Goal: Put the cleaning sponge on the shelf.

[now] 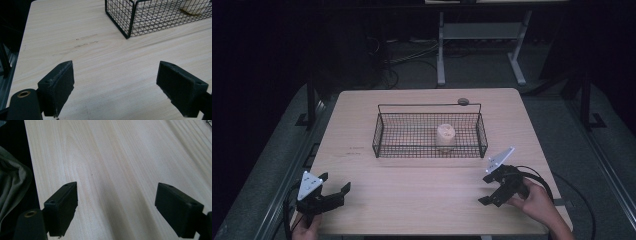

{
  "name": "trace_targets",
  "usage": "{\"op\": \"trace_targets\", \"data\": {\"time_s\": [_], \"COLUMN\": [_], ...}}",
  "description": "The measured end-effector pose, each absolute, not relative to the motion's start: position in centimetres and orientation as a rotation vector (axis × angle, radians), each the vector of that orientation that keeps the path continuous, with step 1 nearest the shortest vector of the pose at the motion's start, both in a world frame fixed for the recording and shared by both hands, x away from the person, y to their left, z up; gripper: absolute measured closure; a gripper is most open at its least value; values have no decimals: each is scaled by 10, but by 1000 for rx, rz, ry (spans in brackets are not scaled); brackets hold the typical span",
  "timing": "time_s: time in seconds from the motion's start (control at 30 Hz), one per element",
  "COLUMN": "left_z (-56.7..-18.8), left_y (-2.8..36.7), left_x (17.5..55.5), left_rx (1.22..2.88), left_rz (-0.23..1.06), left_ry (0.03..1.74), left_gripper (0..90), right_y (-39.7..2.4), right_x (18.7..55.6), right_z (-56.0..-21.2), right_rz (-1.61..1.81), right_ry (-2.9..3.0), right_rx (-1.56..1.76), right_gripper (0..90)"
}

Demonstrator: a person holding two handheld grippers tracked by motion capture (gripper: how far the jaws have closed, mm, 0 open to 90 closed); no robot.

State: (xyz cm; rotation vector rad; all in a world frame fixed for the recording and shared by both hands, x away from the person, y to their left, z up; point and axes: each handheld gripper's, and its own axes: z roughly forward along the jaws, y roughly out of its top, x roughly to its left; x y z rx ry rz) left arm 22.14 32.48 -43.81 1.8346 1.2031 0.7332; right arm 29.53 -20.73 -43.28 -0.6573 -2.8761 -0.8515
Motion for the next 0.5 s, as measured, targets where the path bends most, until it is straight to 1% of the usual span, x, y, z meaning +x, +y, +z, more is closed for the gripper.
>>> {"op": "trace_targets", "data": {"time_s": [0.5], "left_z": [-439], "left_y": [324], "left_x": [222], "left_rx": [1839], "left_rz": [730], "left_ry": [1207], "left_gripper": [138], "right_y": [-216], "right_x": [279], "right_z": [-437], "right_rz": [-897], "right_ry": [-2873], "right_rx": [-675], "right_gripper": [176]}}
